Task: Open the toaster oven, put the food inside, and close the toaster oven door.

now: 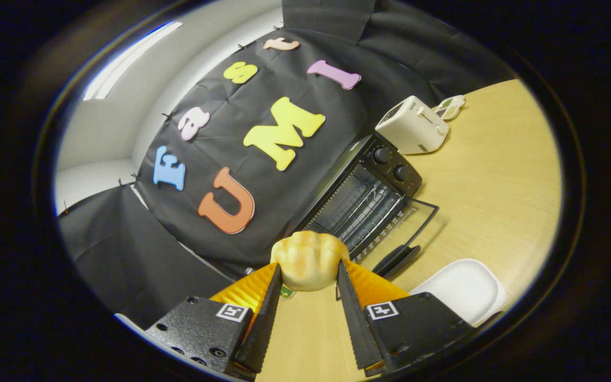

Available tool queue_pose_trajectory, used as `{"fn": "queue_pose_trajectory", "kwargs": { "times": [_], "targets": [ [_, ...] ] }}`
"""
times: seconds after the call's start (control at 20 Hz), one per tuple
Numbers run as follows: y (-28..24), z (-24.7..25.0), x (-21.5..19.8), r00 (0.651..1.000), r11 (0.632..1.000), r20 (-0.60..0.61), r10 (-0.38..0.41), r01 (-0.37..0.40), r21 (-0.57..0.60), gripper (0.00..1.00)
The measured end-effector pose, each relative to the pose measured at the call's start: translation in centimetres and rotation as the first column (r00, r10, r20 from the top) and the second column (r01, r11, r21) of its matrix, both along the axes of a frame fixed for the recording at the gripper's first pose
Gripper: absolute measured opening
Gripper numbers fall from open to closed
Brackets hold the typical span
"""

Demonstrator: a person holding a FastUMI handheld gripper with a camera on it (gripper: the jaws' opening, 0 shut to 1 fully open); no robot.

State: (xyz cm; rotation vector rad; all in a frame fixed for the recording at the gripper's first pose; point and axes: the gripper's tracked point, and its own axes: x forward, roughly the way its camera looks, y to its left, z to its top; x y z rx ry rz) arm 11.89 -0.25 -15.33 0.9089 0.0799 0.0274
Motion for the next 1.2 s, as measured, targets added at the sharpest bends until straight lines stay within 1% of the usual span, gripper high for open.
{"fn": "queue_pose_trajectory", "kwargs": {
  "times": [0.3,0.45,0.6,0.75,0.9,1.0,1.15,1.2],
  "targets": [
    [-0.8,0.7,4.9,0.999,0.997,-0.013,-0.035,0.036,0.066,0.67],
    [-0.7,-0.5,7.4,0.998,0.996,-0.057,-0.036,0.041,0.082,0.67],
    [-0.8,-1.4,9.7,0.997,0.990,-0.076,-0.034,0.044,0.133,0.67],
    [-1.6,-2.7,12.0,0.994,0.990,-0.106,-0.037,0.051,0.134,0.67],
    [-2.3,-4.0,14.1,0.990,0.986,-0.129,-0.054,0.074,0.151,0.67],
    [-2.5,-5.1,15.6,0.986,0.988,-0.159,-0.052,0.074,0.135,0.67],
    [-2.4,-5.5,18.1,0.986,0.993,-0.159,-0.048,0.064,0.100,0.67],
    [-2.5,-5.9,18.6,0.983,0.994,-0.176,-0.051,0.067,0.085,0.67]
  ]
}}
